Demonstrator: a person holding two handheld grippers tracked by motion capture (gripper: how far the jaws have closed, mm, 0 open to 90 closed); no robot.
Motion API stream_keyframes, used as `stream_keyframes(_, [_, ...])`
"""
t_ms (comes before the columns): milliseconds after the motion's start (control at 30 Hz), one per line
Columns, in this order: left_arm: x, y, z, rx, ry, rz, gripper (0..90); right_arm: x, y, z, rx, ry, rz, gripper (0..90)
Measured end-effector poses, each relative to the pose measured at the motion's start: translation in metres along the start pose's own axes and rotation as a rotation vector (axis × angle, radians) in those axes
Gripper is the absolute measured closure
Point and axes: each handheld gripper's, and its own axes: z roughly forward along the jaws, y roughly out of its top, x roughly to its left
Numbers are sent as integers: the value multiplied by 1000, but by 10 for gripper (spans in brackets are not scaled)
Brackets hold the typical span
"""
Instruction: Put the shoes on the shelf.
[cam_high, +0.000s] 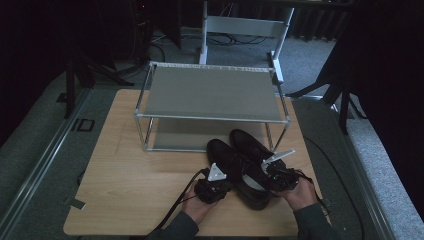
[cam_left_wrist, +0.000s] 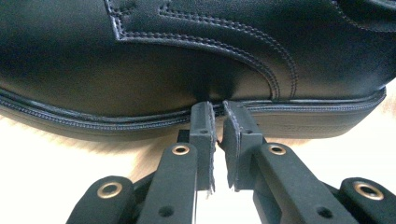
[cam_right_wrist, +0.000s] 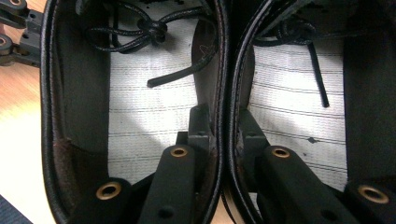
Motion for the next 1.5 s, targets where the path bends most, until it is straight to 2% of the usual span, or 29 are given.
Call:
stream_keyframes(133, [4, 1, -5, -12, 13, -2, 825, 4, 6, 0, -24, -8, -13, 805])
stream_keyframes(300, [9, 3, -8, -18, 37, -15, 824, 5, 14, 3, -36, 2, 4, 805])
stream_keyframes(467, [16, 4, -9, -22, 60, -27, 824, 7, 21, 7, -52, -7, 8, 805])
stream_keyframes(700, [25, 8, -12, -33, 103, -35, 829, 9, 31, 11, -78, -14, 41, 805])
stream_keyframes(933, [33, 10, -13, -42, 135, -50, 857, 13, 42, 17, -94, -29, 49, 805])
stream_keyframes(1067, [36, 12, -14, -46, 153, -55, 868, 12, 46, 20, -106, -19, 72, 805])
stream_keyframes(1300, [37, 15, -14, -51, 206, -63, 899, 20, 56, 21, -119, -69, 62, 805])
stream_keyframes(1500, [43, 20, -16, -61, 233, -81, 900, 22, 64, 21, -138, -80, 74, 805])
